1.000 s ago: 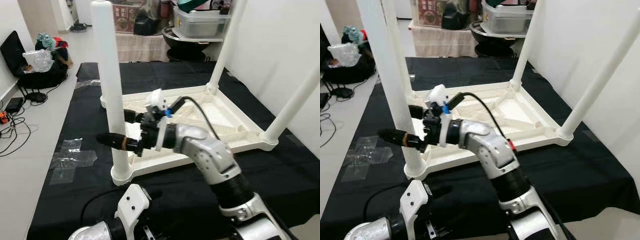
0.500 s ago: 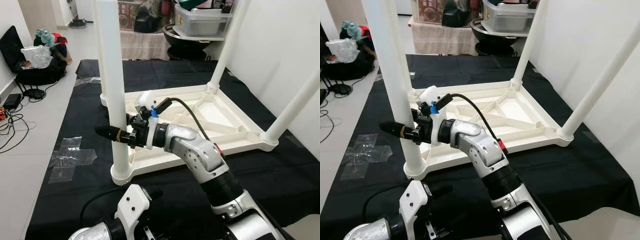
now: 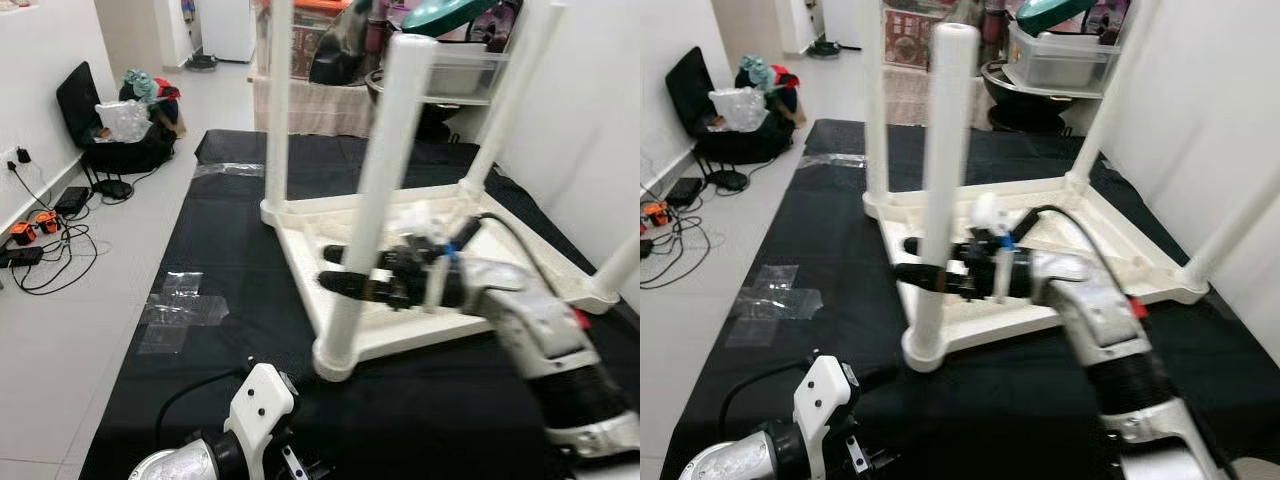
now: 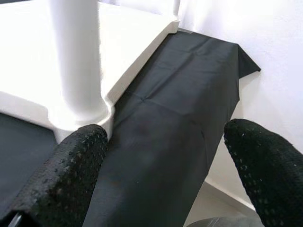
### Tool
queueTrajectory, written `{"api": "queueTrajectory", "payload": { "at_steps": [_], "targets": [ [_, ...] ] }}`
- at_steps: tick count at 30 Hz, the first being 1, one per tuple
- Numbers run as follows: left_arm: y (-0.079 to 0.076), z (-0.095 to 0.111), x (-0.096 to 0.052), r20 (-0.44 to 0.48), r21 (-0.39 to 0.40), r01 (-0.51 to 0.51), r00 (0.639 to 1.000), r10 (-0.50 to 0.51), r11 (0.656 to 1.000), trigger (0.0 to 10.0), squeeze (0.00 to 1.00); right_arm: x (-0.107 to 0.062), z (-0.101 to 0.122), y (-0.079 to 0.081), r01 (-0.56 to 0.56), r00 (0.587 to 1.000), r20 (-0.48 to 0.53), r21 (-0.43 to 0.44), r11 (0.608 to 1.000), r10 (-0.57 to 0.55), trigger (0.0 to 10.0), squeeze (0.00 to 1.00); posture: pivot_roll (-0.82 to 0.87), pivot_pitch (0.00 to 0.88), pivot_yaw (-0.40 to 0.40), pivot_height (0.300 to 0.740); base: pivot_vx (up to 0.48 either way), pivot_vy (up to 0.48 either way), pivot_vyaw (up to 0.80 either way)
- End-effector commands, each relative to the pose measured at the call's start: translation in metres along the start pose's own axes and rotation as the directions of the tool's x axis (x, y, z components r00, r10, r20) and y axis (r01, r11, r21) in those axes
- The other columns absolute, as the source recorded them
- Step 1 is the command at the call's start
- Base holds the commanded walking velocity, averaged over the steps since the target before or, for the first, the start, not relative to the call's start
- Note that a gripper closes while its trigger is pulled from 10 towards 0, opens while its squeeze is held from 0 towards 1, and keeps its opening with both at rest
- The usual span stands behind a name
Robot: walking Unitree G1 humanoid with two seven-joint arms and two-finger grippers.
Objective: Building children table
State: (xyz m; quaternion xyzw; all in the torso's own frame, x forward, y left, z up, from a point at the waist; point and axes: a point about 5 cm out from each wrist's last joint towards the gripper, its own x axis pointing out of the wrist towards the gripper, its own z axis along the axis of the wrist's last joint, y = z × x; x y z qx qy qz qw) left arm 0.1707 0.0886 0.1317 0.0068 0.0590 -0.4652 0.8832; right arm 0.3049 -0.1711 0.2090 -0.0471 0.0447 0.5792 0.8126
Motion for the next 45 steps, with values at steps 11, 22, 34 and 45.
{"api": "queueTrajectory", "payload": {
  "at_steps": [11,22,34,45],
  "targets": [
    [0.004,-0.003,-0.001,-0.027,0.008,0.011,1.000,-0.011,1.000,10.0,0.00,-0.121,-0.073,0.004,0.258,0.914,-0.373,0.226,0.939,-0.161,0.0,0.00,0.03,0.048,-0.082,0.740,0.000,0.000,0.00],
    [0.008,0.000,-0.001,-0.022,0.020,0.003,1.000,-0.002,1.000,10.0,0.00,-0.128,-0.085,0.014,0.258,0.906,-0.400,0.271,0.927,-0.135,0.0,0.00,0.03,0.045,-0.077,0.740,0.000,0.000,0.00],
    [0.008,0.000,0.001,-0.012,0.029,-0.014,1.000,0.015,0.999,10.0,0.00,-0.083,-0.071,-0.024,0.440,0.893,-0.191,0.185,0.879,-0.407,10.0,1.00,0.04,0.036,-0.080,0.740,0.000,0.000,0.00],
    [0.009,-0.002,0.000,-0.019,0.033,-0.014,1.000,0.014,0.999,10.0,0.00,-0.102,-0.101,0.019,0.265,0.954,-0.235,0.359,0.895,-0.188,10.0,0.00,0.03,0.028,-0.072,0.740,0.000,0.000,0.00]
  ]
}}
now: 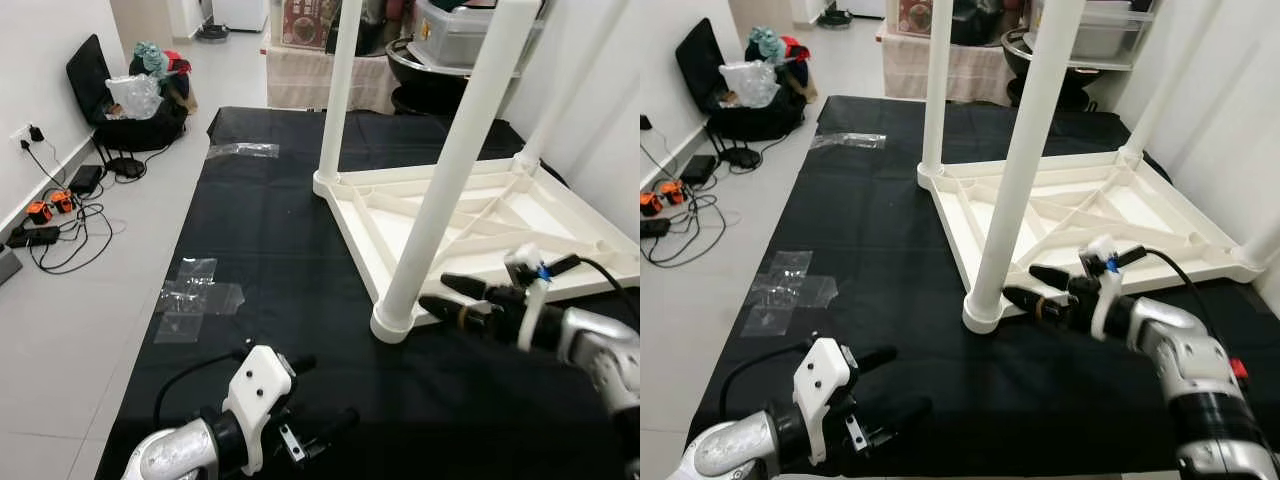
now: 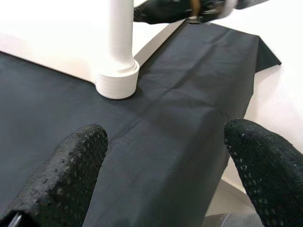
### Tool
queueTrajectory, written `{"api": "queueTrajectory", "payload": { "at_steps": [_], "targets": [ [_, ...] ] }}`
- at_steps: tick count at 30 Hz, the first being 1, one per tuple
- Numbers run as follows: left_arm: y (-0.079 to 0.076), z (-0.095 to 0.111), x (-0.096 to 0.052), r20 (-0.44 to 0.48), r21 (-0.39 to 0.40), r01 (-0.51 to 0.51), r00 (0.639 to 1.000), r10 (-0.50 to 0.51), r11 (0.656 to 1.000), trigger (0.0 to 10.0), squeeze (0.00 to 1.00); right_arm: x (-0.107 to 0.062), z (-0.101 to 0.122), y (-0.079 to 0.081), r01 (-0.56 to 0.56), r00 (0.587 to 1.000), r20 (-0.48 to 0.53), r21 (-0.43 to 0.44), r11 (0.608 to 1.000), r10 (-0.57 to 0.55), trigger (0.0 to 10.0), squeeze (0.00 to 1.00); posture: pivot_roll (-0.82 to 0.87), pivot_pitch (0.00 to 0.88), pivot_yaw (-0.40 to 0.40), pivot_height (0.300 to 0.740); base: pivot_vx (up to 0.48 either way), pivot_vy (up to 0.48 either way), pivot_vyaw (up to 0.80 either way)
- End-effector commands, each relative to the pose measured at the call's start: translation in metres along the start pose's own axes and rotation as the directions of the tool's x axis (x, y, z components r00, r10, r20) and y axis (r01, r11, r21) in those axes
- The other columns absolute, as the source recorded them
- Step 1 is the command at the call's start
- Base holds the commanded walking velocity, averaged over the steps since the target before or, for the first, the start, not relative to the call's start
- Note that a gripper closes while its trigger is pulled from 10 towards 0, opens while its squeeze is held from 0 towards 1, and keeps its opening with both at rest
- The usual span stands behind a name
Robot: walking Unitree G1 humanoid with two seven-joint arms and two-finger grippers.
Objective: Building children table
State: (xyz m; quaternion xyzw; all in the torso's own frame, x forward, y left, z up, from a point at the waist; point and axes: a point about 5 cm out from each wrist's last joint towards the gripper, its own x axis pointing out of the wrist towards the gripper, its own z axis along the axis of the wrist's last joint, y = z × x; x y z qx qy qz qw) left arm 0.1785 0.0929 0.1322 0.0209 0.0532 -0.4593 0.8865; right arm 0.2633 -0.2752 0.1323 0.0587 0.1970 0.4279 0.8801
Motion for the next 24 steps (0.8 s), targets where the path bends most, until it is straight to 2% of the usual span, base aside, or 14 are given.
{"api": "queueTrajectory", "payload": {
  "at_steps": [1,2,7,9,11,12,13,15,16,18,20,21,22,24],
  "targets": [
    [0.000,-0.003,-0.001,-0.017,0.004,0.001,1.000,-0.001,1.000,10.0,0.00,-0.002,-0.015,0.006,-0.054,0.996,-0.076,0.014,0.998,0.055,10.0,0.00,0.03,0.028,-0.072,0.740,0.000,0.000,0.00],
    [0.000,-0.003,-0.001,-0.017,0.005,0.001,1.000,-0.001,1.000,10.0,0.00,-0.007,-0.030,0.012,-0.082,0.983,-0.163,0.005,0.997,0.082,10.0,0.00,0.03,0.028,-0.072,0.740,0.000,0.000,0.00],
    [0.002,-0.003,-0.001,-0.018,0.006,0.000,1.000,0.000,1.000,10.0,0.00,-0.016,-0.052,0.028,-0.163,0.955,-0.243,0.039,0.986,0.168,10.0,0.00,0.03,0.031,-0.065,0.740,0.000,0.000,0.00],
    [0.007,-0.001,-0.002,-0.015,0.017,-0.006,1.000,0.007,1.000,10.0,0.00,0.001,-0.041,0.048,-0.218,0.965,-0.144,0.009,0.976,0.217,10.0,0.00,0.02,0.037,-0.058,0.740,0.000,0.000,0.00],
    [0.009,-0.001,-0.003,-0.013,0.020,-0.009,1.000,0.009,1.000,10.0,0.00,0.008,-0.034,0.053,-0.222,0.970,-0.101,-0.017,0.975,0.219,10.0,0.00,0.02,0.037,-0.058,0.740,0.000,0.000,0.00],
    [0.014,0.002,-0.003,0.004,0.033,-0.043,0.999,0.043,0.999,10.0,0.00,0.024,-0.013,0.063,-0.241,0.970,0.010,-0.043,0.970,0.242,10.0,0.00,0.03,0.038,-0.056,0.740,0.000,0.000,0.00],
    [0.024,0.008,-0.003,0.043,0.058,-0.123,0.992,0.121,0.991,10.0,0.00,0.038,0.010,0.075,-0.281,0.950,0.126,-0.057,0.958,0.286,10.0,0.00,0.03,0.038,-0.056,0.740,0.000,0.000,0.00],
    [0.044,0.019,-0.004,0.114,0.111,-0.286,0.955,0.274,0.952,10.0,0.00,0.051,0.040,0.091,-0.363,0.894,0.253,-0.077,0.929,0.370,10.0,0.00,0.04,0.034,-0.055,0.740,0.000,0.000,0.00],
    [0.044,0.019,-0.004,0.114,0.111,-0.286,0.955,0.274,0.952,10.0,0.00,0.051,0.040,0.091,-0.363,0.894,0.253,-0.077,0.929,0.370,10.0,0.00,0.04,0.034,-0.055,0.740,0.000,0.000,0.00],
    [0.063,0.030,-0.007,0.172,0.130,-0.416,0.904,0.392,0.900,10.0,0.00,0.052,0.046,0.096,-0.432,0.856,0.282,-0.073,0.899,0.434,10.0,0.00,0.04,0.032,-0.062,0.740,0.000,0.000,0.00],
    [0.070,0.034,-0.010,0.187,0.132,-0.454,0.884,0.428,0.881,10.0,0.00,0.051,0.044,0.097,-0.455,0.849,0.265,-0.074,0.887,0.458,10.0,0.00,0.04,0.032,-0.062,0.740,0.000,0.000,0.00],
    [0.081,0.040,-0.017,0.193,0.157,-0.484,0.870,0.454,0.861,10.0,0.00,0.046,0.031,0.090,-0.446,0.872,0.194,-0.067,0.892,0.450,10.0,0.00,0.04,0.031,-0.064,0.740,0.000,0.000,0.00],
    [0.081,0.040,-0.017,0.193,0.157,-0.484,0.870,0.454,0.861,10.0,0.00,0.046,0.031,0.090,-0.446,0.872,0.194,-0.067,0.892,0.450,10.0,0.00,0.04,0.031,-0.064,0.740,0.000,0.000,0.00],
    [0.100,0.046,-0.029,0.175,0.226,-0.490,0.871,0.459,0.842,10.0,0.00,0.031,0.009,0.071,-0.376,0.921,0.096,-0.021,0.926,0.377,10.0,0.00,0.04,0.035,-0.061,0.740,0.000,0.000,0.00]
  ]
}}
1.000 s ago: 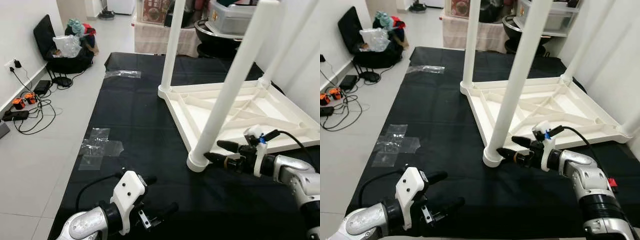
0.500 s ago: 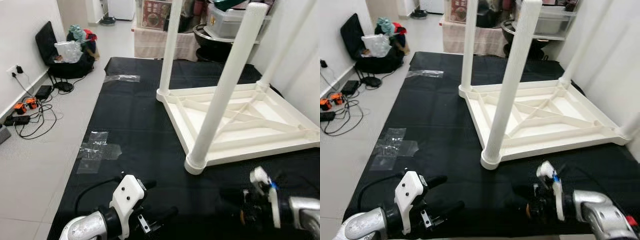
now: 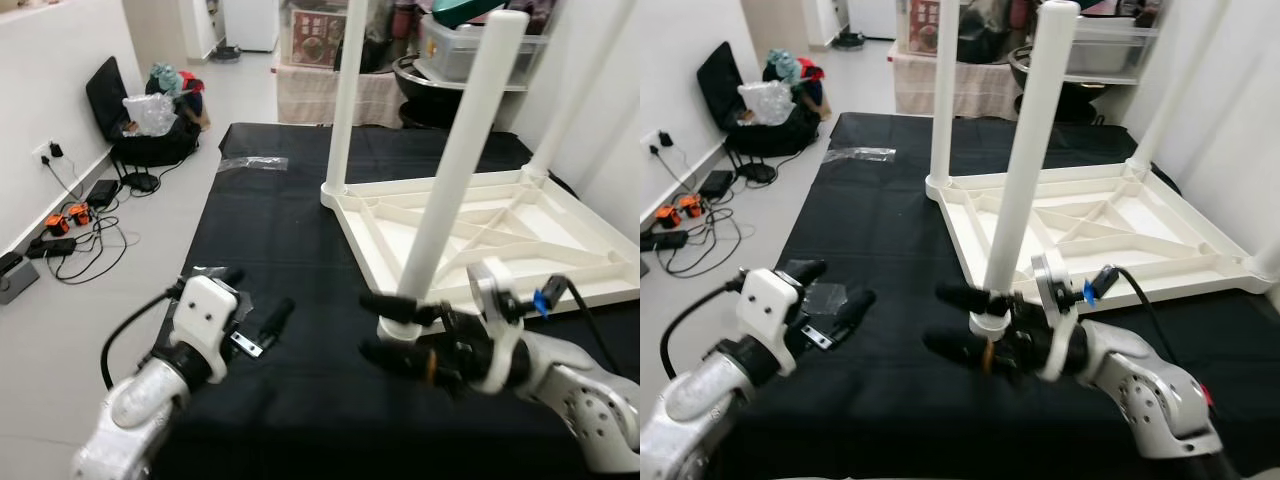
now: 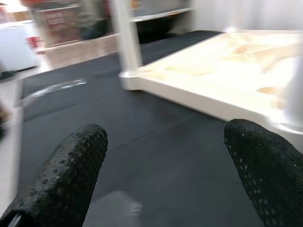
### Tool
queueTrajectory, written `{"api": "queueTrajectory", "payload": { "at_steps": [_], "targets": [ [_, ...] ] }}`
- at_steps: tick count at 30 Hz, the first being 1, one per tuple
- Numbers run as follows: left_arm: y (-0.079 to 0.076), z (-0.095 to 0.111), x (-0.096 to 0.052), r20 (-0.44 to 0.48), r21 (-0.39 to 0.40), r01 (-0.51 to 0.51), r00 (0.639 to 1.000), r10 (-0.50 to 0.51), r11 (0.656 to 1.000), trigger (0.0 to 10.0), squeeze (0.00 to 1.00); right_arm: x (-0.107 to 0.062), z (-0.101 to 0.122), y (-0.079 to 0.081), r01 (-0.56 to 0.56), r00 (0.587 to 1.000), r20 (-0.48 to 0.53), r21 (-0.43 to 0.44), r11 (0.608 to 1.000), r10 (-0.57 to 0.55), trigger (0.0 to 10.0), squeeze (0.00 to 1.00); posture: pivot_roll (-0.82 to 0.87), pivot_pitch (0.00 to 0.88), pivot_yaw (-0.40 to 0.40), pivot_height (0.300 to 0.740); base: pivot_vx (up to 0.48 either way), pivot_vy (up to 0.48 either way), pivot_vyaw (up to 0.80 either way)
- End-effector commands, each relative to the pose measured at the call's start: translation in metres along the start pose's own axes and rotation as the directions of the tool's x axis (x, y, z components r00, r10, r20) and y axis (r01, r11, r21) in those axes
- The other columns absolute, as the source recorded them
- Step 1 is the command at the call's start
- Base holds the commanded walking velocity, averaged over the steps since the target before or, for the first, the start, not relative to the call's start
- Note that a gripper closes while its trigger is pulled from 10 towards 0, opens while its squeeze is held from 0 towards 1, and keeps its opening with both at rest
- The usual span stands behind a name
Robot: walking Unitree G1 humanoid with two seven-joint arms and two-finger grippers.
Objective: Building children table
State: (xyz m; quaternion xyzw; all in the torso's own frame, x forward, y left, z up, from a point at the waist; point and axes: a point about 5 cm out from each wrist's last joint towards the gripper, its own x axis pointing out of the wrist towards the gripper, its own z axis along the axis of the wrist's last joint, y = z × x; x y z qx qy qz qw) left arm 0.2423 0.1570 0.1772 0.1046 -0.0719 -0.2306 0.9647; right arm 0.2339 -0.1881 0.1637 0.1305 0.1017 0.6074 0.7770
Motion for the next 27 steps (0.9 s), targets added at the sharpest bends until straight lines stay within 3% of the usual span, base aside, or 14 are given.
{"api": "queueTrajectory", "payload": {
  "at_steps": [1,5,7,9,14,16,17,18,19,20,22,23,24,27],
  "targets": [
    [0.014,0.000,-0.002,-0.021,0.037,0.001,1.000,-0.001,0.999,10.0,0.00,-0.018,-0.011,-0.007,0.063,0.996,-0.067,0.020,0.998,-0.061,10.0,0.00,0.04,0.035,-0.061,0.740,0.000,0.000,0.00],
    [0.042,-0.003,0.002,-0.059,0.139,-0.041,0.997,0.050,0.989,10.0,0.00,-0.043,-0.020,-0.023,0.266,0.961,-0.092,0.029,0.964,-0.262,10.0,0.00,0.04,0.038,-0.055,0.740,0.000,0.000,0.00],
    [0.073,-0.003,0.015,-0.077,0.268,-0.109,0.988,0.135,0.957,10.0,0.00,-0.067,-0.019,-0.046,0.542,0.840,-0.050,0.020,0.840,-0.541,10.0,0.00,0.03,0.043,-0.037,0.740,0.000,0.000,0.00],
    [0.083,-0.003,0.020,-0.082,0.309,-0.134,0.983,0.167,0.941,10.0,0.00,-0.074,-0.018,-0.052,0.612,0.790,-0.019,0.035,0.790,-0.612,10.0,0.00,0.03,0.043,-0.037,0.740,0.000,0.000,0.00],
    [0.103,0.002,0.041,-0.059,0.376,-0.200,0.969,0.239,0.905,10.0,0.00,-0.088,-0.012,-0.046,0.620,0.774,0.095,0.089,0.780,-0.626,10.0,0.00,0.03,0.050,-0.017,0.740,0.000,0.000,0.00],
    [0.113,0.010,0.064,-0.024,0.425,-0.247,0.959,0.284,0.871,10.0,0.00,-0.100,-0.012,-0.049,0.716,0.680,0.156,0.066,0.694,-0.716,10.0,0.00,0.02,0.055,-0.006,0.740,0.000,0.000,0.00],
    [0.113,0.010,0.064,-0.024,0.425,-0.247,0.959,0.284,0.871,10.0,0.00,-0.100,-0.012,-0.049,0.716,0.680,0.156,0.066,0.694,-0.716,10.0,0.00,0.02,0.055,-0.006,0.740,0.000,0.000,0.00],
    [0.114,0.015,0.075,-0.004,0.430,-0.267,0.955,0.298,0.862,10.0,0.00,-0.109,-0.009,-0.058,0.832,0.537,0.197,0.036,0.553,-0.820,10.0,0.00,0.02,0.058,0.000,0.740,0.000,0.000,0.00],
    [0.114,0.015,0.075,-0.004,0.430,-0.267,0.955,0.298,0.862,10.0,0.00,-0.109,-0.009,-0.058,0.832,0.537,0.197,0.036,0.553,-0.820,10.0,0.00,0.02,0.058,0.000,0.740,0.000,0.000,0.00],
    [0.113,0.018,0.084,0.014,0.428,-0.283,0.952,0.307,0.858,10.0,0.00,-0.112,-0.003,-0.062,0.902,0.416,0.255,0.005,0.431,-0.873,10.0,0.00,0.02,0.058,0.002,0.740,0.000,0.000,0.00],
    [0.113,0.018,0.084,0.014,0.428,-0.283,0.952,0.307,0.858,10.0,0.00,-0.112,-0.003,-0.062,0.902,0.416,0.255,0.005,0.431,-0.873,10.0,0.00,0.02,0.058,0.002,0.740,0.000,0.000,0.00],
    [0.111,0.021,0.089,0.028,0.422,-0.289,0.952,0.306,0.860,10.0,0.00,-0.114,0.000,-0.064,0.946,0.318,0.284,-0.034,0.321,-0.905,10.0,0.00,0.02,0.061,0.005,0.740,0.000,0.000,0.00],
    [0.111,0.021,0.089,0.028,0.422,-0.289,0.952,0.306,0.860,10.0,0.00,-0.114,0.000,-0.064,0.946,0.318,0.284,-0.034,0.321,-0.905,10.0,0.00,0.02,0.061,0.005,0.740,0.000,0.000,0.00],
    [0.098,0.025,0.111,0.081,0.378,-0.261,0.965,0.249,0.888,10.0,0.00,-0.080,0.013,-0.046,0.970,0.229,0.408,-0.165,0.176,-0.884,10.0,0.00,0.01,0.067,0.017,0.740,0.000,0.000,0.00]
  ]
}}
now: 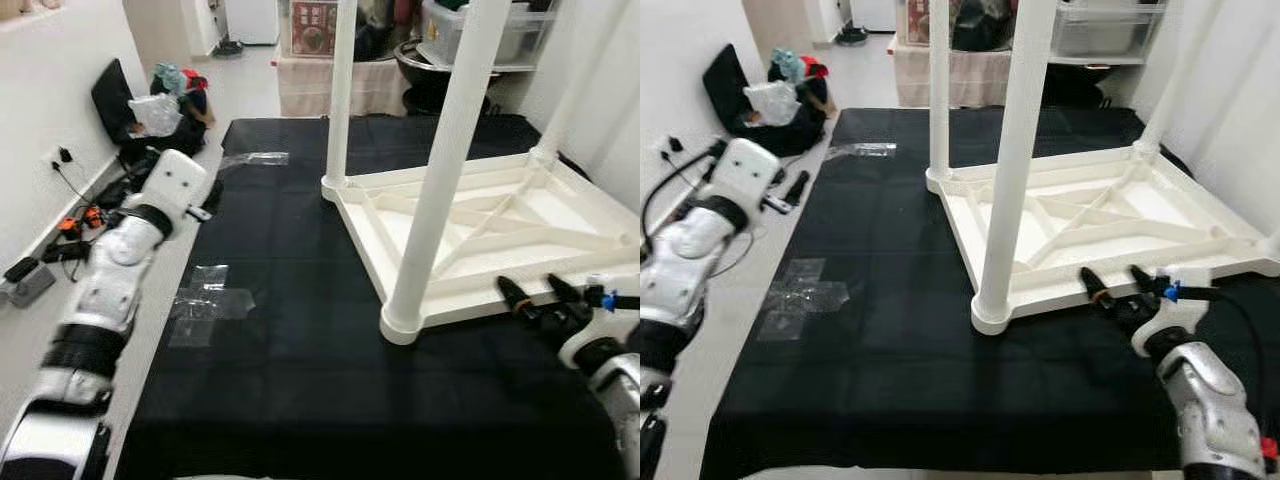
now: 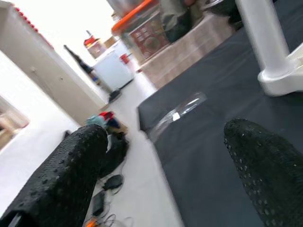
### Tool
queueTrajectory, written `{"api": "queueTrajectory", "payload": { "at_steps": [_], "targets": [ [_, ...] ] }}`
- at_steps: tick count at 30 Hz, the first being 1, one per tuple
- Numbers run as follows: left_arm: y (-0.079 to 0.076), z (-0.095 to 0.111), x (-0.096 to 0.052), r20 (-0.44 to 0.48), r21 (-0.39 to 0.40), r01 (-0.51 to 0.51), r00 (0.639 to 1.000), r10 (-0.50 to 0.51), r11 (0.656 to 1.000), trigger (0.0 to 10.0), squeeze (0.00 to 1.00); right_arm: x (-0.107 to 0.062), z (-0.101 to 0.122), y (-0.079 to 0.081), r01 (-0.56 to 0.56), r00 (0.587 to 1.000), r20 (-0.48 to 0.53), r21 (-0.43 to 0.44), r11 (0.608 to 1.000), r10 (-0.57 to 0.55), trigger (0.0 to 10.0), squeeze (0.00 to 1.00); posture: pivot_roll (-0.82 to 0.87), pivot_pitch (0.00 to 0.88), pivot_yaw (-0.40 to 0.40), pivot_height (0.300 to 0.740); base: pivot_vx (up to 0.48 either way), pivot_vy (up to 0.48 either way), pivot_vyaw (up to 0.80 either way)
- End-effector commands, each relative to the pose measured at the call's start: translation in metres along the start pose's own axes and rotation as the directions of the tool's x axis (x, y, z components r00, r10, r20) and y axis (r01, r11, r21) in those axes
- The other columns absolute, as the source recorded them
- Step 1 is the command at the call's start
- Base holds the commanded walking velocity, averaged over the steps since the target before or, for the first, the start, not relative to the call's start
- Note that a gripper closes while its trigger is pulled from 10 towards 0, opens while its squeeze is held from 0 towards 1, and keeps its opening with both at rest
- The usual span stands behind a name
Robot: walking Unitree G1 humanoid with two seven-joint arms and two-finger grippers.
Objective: Building children table
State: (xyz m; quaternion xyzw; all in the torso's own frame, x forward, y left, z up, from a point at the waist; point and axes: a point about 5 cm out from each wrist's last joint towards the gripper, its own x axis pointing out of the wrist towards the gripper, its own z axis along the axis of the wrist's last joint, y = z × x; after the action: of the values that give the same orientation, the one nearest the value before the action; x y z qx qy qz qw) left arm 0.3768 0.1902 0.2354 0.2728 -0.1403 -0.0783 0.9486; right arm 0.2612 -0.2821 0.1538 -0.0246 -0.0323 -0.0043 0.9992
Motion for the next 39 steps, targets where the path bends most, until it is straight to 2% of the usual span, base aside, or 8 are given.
{"api": "queueTrajectory", "payload": {
  "at_steps": [1,13,29,31,32,33,34,39],
  "targets": [
    [-0.011,0.002,0.005,0.032,-0.028,0.054,0.998,-0.053,0.998,10.0,0.00,-0.003,0.014,0.014,0.034,0.998,0.063,-0.066,0.997,-0.030,10.0,0.00,0.01,0.071,0.027,0.740,0.000,0.000,0.00],
    [-0.078,0.010,0.011,0.129,-0.168,0.365,0.929,-0.347,0.916,10.0,0.00,-0.022,0.039,0.054,0.154,0.974,0.195,-0.180,0.972,-0.118,10.0,0.00,-0.02,0.079,0.056,0.740,0.000,0.000,-0.67],
    [-0.091,0.032,0.034,0.170,-0.161,0.380,0.920,-0.354,0.911,10.0,0.00,-0.037,0.038,0.064,0.262,0.957,0.177,-0.175,0.949,-0.231,10.0,0.00,-0.03,0.080,0.079,0.740,0.000,0.000,-0.10],
    [-0.114,0.045,0.026,0.299,-0.179,0.540,0.826,-0.478,0.822,10.0,0.00,-0.036,0.049,0.039,0.415,0.903,0.232,-0.244,0.877,-0.362,10.0,0.00,-0.04,0.075,0.083,0.740,0.000,0.000,0.00],
    [-0.114,0.045,0.026,0.299,-0.179,0.540,0.826,-0.478,0.822,10.0,0.00,-0.036,0.049,0.039,0.415,0.903,0.232,-0.244,0.877,-0.362,10.0,0.00,-0.04,0.075,0.083,0.740,0.000,0.000,0.00],
    [-0.129,0.053,0.022,0.358,-0.154,0.606,0.770,-0.527,0.780,10.0,0.00,-0.039,0.061,0.011,0.561,0.824,0.282,-0.288,0.776,-0.491,10.0,0.00,-0.04,0.074,0.088,0.740,0.000,0.000,0.00],
    [-0.129,0.053,0.022,0.358,-0.154,0.606,0.770,-0.527,0.780,10.0,0.00,-0.039,0.061,0.011,0.561,0.824,0.282,-0.288,0.776,-0.491,10.0,0.00,-0.04,0.074,0.088,0.740,0.000,0.000,0.00],
    [-0.148,0.059,0.020,0.388,-0.157,0.641,0.740,-0.550,0.751,10.0,0.00,-0.050,0.069,-0.028,0.715,0.699,0.283,-0.306,0.628,-0.657,10.0,0.00,-0.06,0.078,0.092,0.740,0.000,0.000,0.00]
  ]
}}
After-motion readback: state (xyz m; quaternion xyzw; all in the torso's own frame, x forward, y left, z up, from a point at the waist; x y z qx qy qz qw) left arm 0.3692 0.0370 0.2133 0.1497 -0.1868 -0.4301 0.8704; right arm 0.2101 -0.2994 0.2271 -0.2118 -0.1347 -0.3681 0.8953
